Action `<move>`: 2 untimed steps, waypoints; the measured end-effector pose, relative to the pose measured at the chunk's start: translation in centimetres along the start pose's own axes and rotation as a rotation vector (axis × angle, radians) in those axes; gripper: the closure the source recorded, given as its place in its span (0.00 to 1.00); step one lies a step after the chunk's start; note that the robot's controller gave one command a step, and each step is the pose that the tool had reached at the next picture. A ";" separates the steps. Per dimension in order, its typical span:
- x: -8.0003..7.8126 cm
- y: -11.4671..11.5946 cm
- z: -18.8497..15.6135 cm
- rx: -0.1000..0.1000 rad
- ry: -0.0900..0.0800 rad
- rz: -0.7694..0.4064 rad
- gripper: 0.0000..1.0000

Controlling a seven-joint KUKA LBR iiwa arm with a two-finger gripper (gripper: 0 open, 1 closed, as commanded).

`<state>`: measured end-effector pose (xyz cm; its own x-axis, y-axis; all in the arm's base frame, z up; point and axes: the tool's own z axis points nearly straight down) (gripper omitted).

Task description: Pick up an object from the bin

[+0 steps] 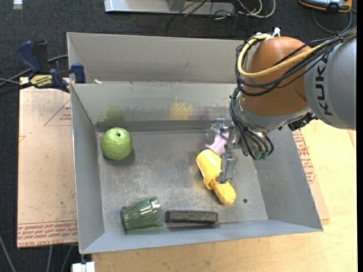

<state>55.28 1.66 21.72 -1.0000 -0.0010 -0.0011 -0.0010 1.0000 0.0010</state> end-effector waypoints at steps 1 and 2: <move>-0.1 -3.0 6.1 -0.001 -0.003 0.068 0.00; 0.6 -4.3 9.0 -0.001 0.003 0.275 0.00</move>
Offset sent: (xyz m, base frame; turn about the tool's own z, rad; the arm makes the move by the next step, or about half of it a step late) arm -0.0115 -0.0488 -0.0690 0.4592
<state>54.70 -2.59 12.67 -0.9628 0.2703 0.0018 0.2703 0.9628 0.0014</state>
